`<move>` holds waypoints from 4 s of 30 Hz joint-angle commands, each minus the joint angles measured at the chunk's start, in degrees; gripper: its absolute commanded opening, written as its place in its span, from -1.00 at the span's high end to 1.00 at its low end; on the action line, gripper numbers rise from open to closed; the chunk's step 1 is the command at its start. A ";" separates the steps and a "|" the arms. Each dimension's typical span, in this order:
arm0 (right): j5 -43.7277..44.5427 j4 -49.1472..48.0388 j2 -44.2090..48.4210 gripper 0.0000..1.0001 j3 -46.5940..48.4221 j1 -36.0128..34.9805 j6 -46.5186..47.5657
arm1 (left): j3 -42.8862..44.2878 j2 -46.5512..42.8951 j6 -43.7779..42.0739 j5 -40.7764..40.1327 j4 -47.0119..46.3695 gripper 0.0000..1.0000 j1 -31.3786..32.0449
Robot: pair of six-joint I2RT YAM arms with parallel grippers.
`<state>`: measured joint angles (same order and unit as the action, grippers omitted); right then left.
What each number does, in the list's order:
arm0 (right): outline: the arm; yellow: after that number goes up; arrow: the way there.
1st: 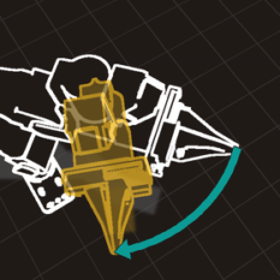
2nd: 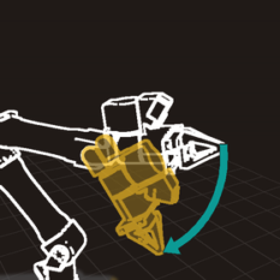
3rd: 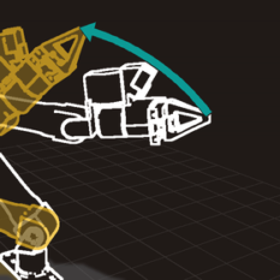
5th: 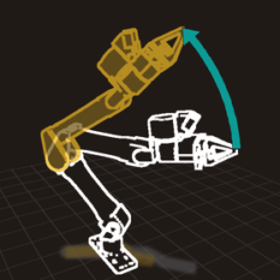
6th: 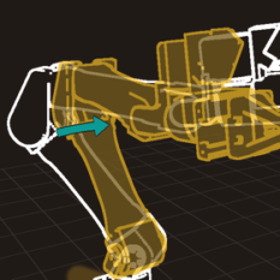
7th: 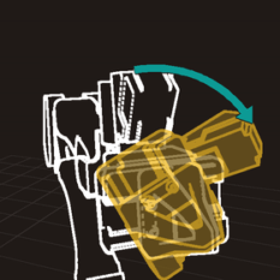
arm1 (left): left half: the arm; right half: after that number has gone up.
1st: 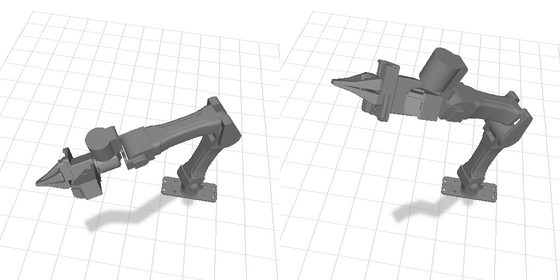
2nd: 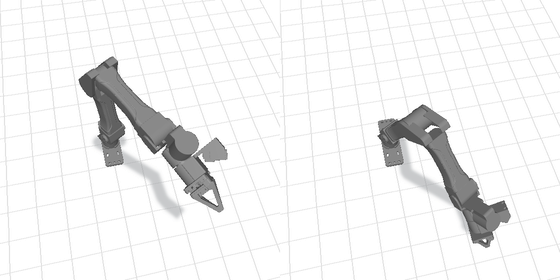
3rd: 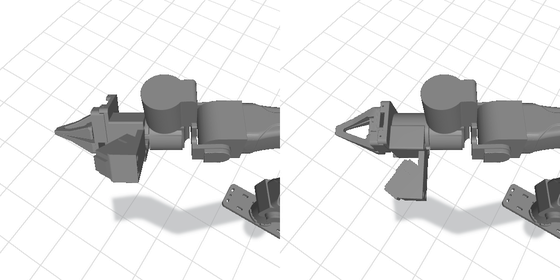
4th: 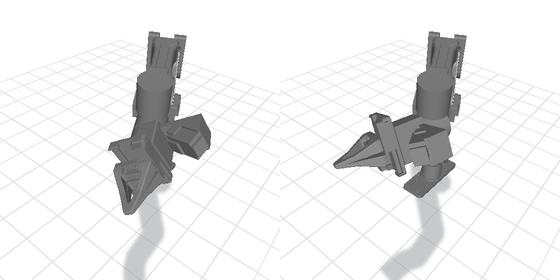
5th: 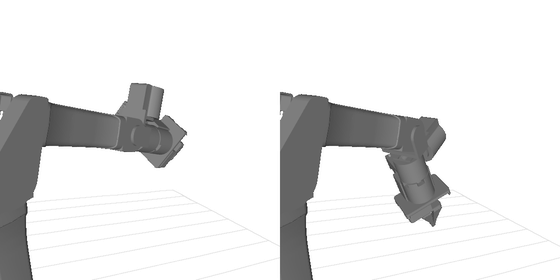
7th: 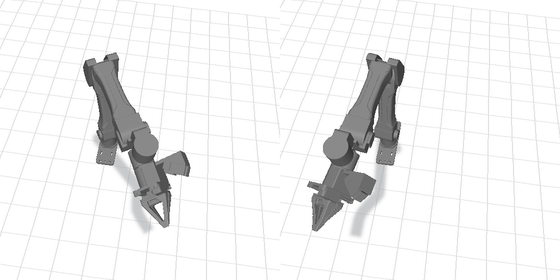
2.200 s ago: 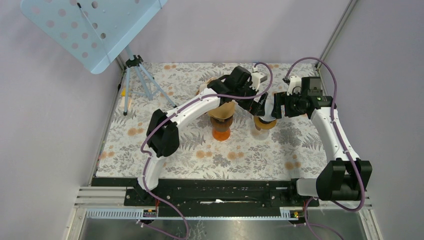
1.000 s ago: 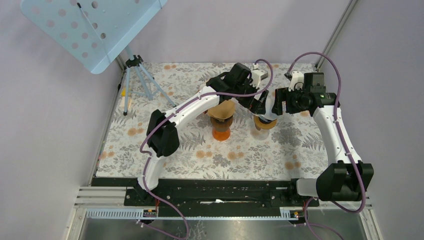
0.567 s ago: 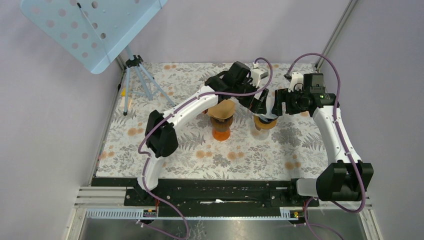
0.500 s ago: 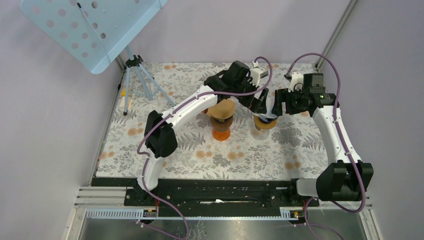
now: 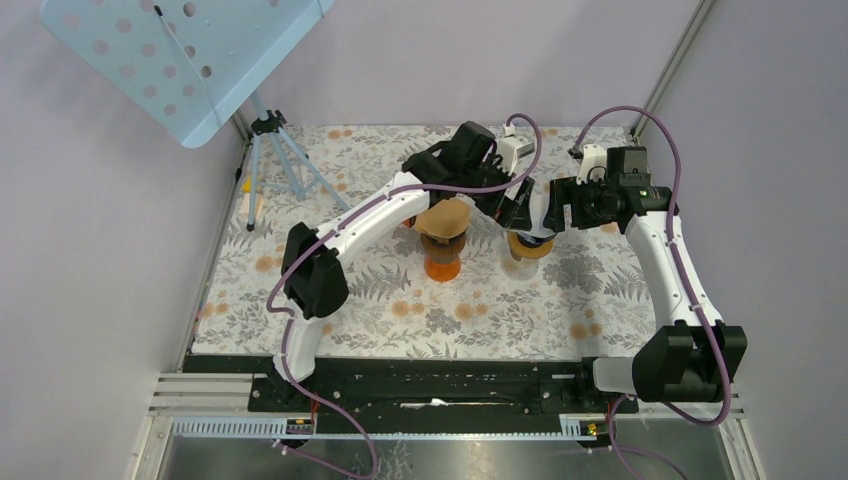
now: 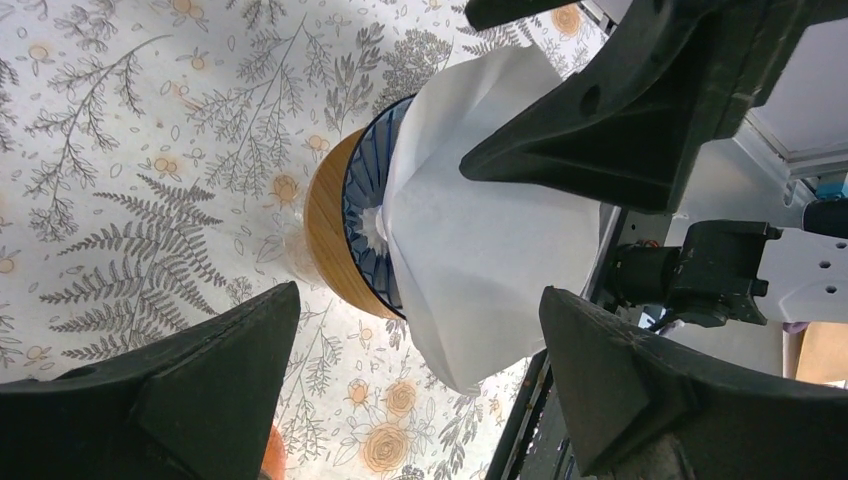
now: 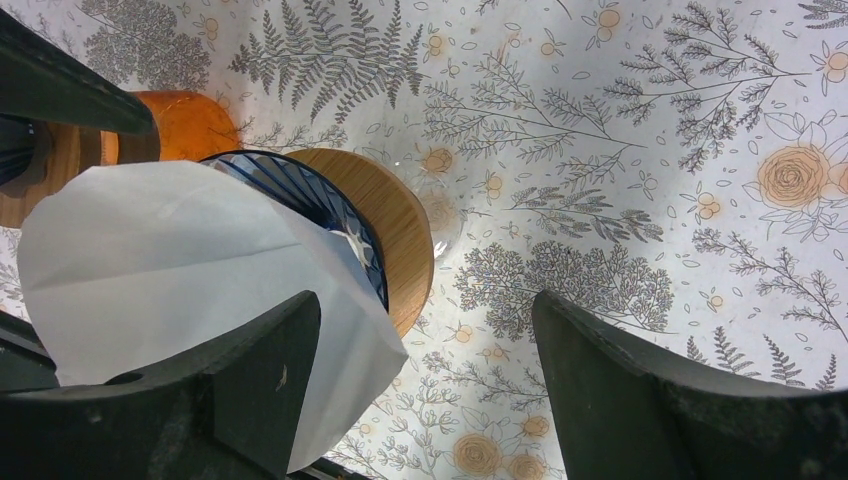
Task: Place the coffee filter in the dripper
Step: Place the coffee filter in the coffee dripper, then reset both arms
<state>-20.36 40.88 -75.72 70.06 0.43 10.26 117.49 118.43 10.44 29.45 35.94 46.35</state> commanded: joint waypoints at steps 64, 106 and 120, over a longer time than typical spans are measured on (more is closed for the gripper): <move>-6.99 -1.62 3.01 -0.73 9.34 -0.05 -4.63 | 3.16 -7.70 -0.49 2.49 -2.90 -0.98 -4.62; -2.93 -28.28 8.17 -0.99 4.72 -0.01 -11.38 | -51.97 -49.58 -0.80 -15.12 -35.12 -0.98 -37.65; -3.12 -28.31 8.56 -0.99 4.02 -0.07 -10.89 | -52.05 -50.27 -1.65 -14.69 -33.48 -0.98 -37.65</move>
<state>-22.20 14.79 -68.29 74.04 0.43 -0.38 65.12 69.63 9.47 15.18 5.48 8.99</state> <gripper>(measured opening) 0.993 0.989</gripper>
